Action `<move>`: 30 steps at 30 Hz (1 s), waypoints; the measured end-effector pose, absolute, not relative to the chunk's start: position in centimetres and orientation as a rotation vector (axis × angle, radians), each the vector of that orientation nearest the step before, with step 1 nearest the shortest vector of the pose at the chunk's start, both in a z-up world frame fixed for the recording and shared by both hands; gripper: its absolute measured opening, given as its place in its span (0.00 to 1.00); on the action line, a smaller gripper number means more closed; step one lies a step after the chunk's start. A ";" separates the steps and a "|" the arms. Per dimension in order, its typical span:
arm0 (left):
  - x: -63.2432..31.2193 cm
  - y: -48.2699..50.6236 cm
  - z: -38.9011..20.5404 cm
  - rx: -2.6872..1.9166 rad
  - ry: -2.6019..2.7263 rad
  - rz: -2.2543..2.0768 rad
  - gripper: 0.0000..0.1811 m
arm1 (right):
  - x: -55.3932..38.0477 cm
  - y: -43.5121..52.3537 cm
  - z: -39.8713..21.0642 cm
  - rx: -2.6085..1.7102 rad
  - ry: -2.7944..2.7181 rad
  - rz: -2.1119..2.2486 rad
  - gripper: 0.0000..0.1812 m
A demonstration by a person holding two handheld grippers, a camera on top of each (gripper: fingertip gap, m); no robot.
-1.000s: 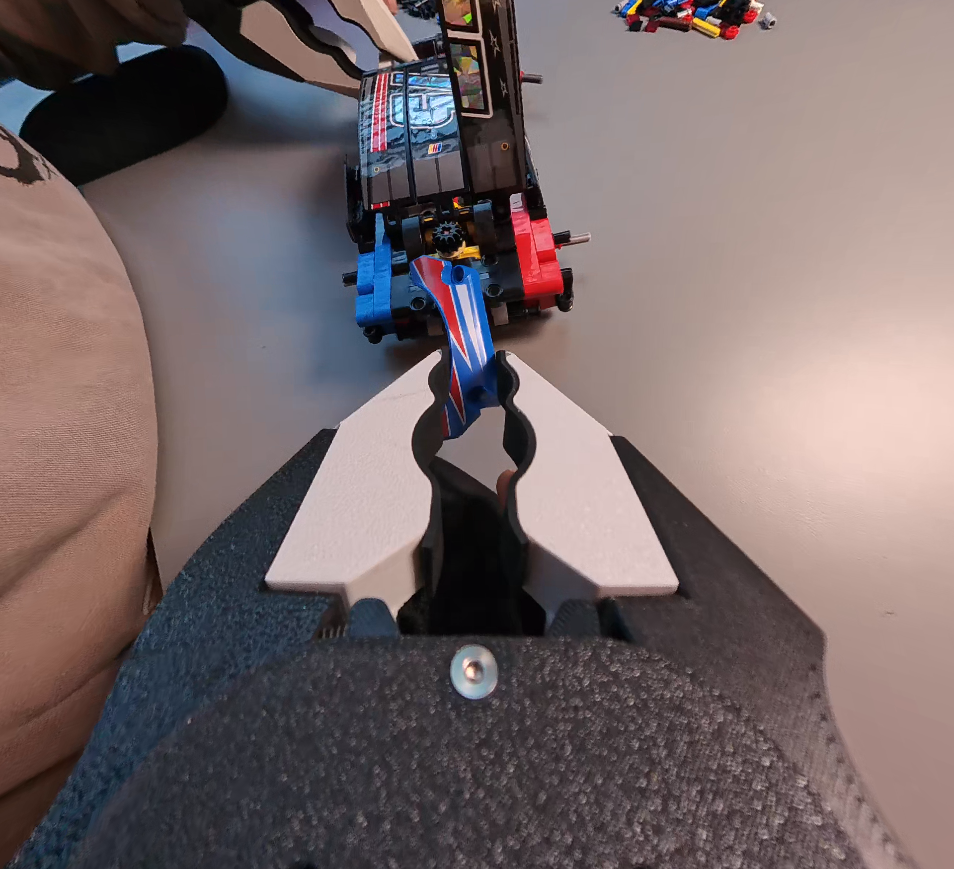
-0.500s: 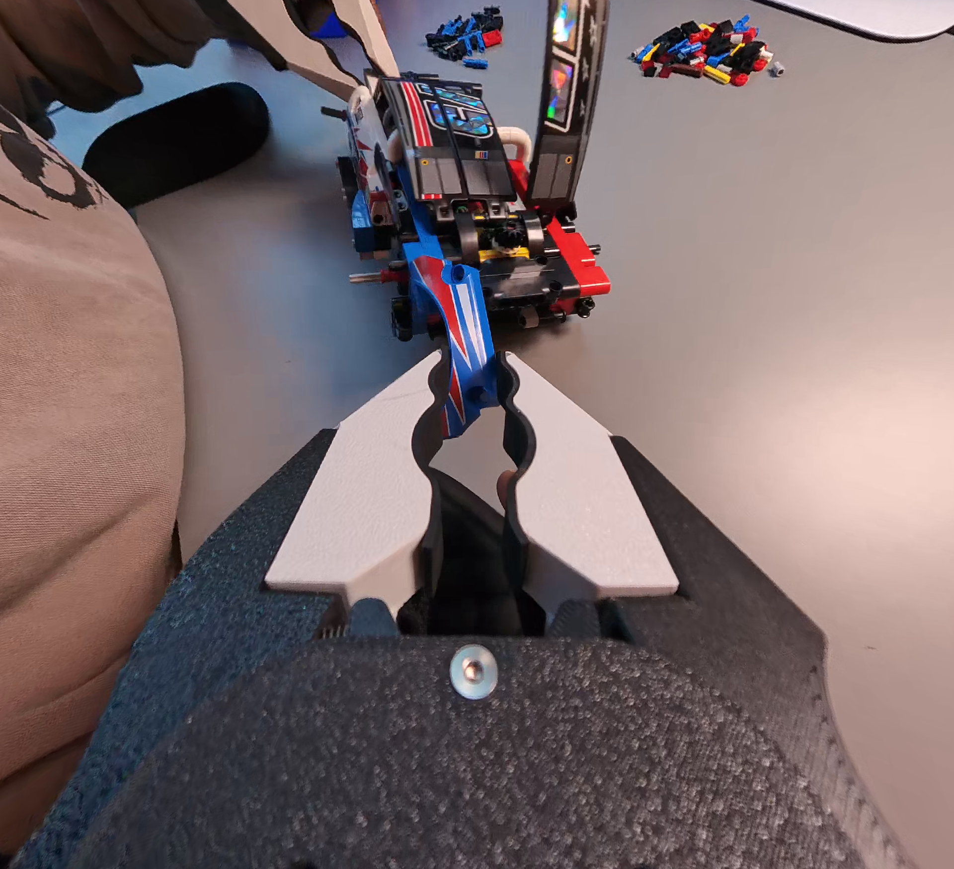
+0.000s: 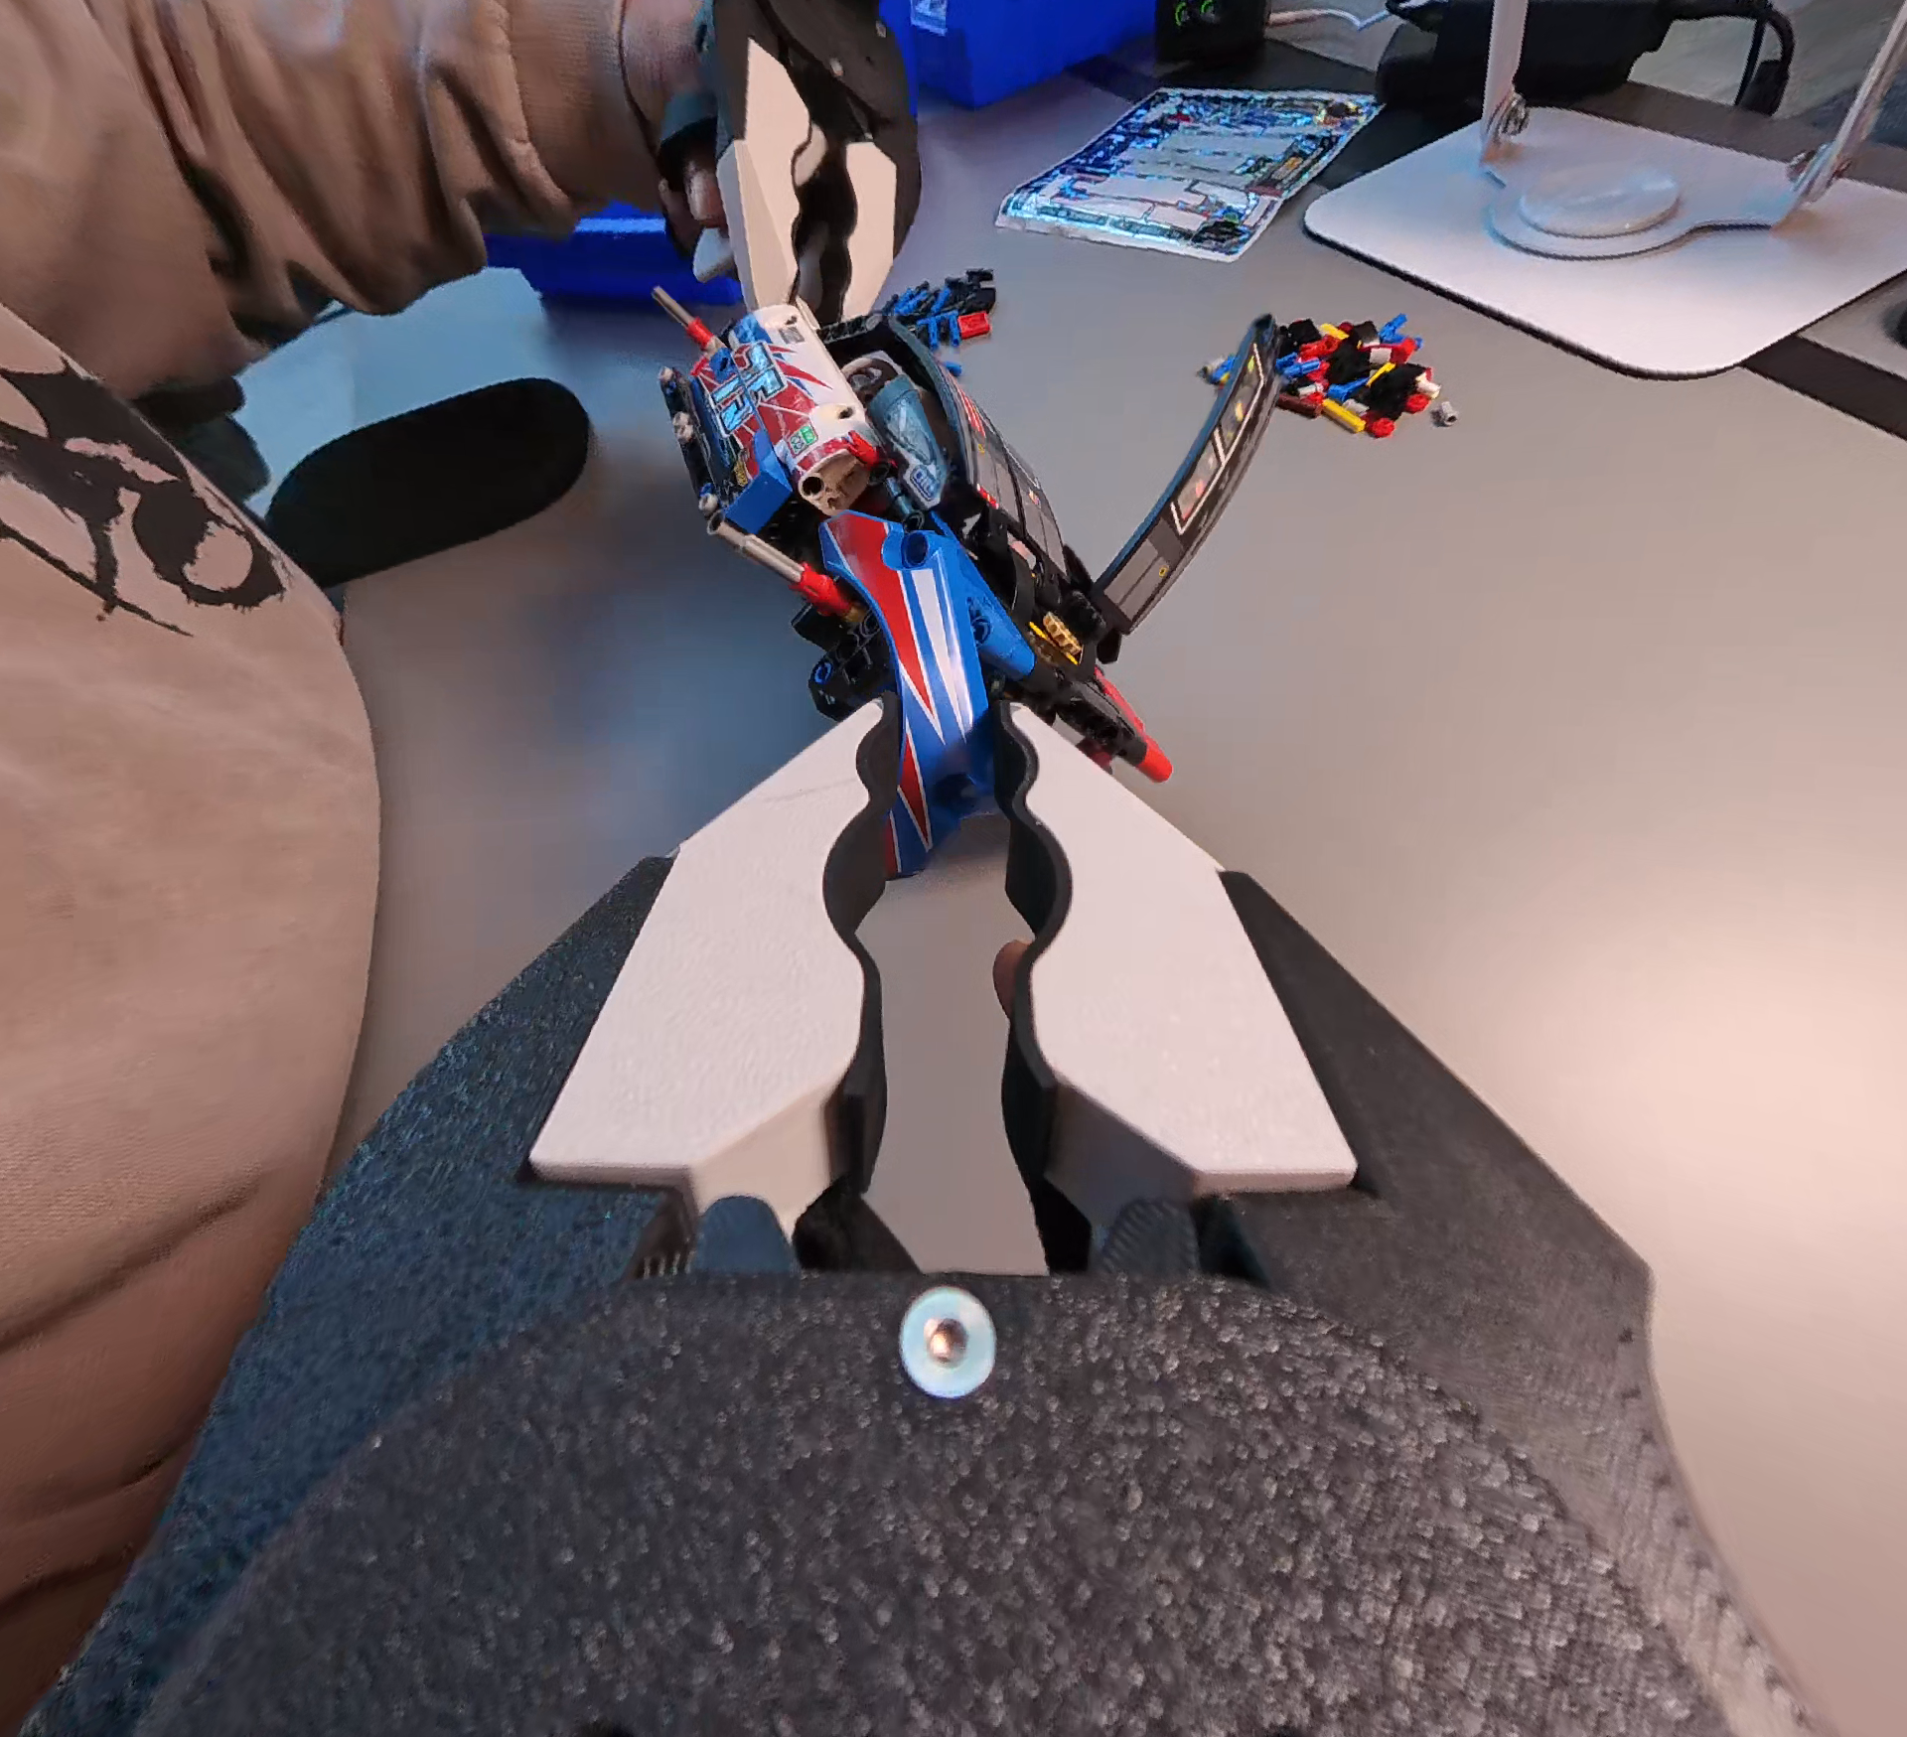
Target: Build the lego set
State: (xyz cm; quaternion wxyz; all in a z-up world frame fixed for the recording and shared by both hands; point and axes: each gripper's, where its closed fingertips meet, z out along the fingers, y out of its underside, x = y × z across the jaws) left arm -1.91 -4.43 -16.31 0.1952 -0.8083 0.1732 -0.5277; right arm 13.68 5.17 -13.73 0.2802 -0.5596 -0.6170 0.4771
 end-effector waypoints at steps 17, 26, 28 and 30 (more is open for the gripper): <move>-3.2 -2.8 -16.1 -2.191 0.539 -1.295 0.09 | 10.3 8.1 -16.0 -1.543 -1.656 1.269 0.08; -3.8 -2.8 -16.6 -2.157 0.468 -1.243 0.05 | 9.7 7.9 -15.9 -1.565 -1.612 1.322 0.08; -3.7 -2.7 -16.6 -2.153 0.484 -1.224 0.05 | 9.6 8.1 -15.9 -1.571 -1.586 1.326 0.08; -3.8 -2.6 -16.5 -2.151 0.512 -1.179 0.04 | 9.6 8.1 -16.0 -1.574 -1.568 1.336 0.08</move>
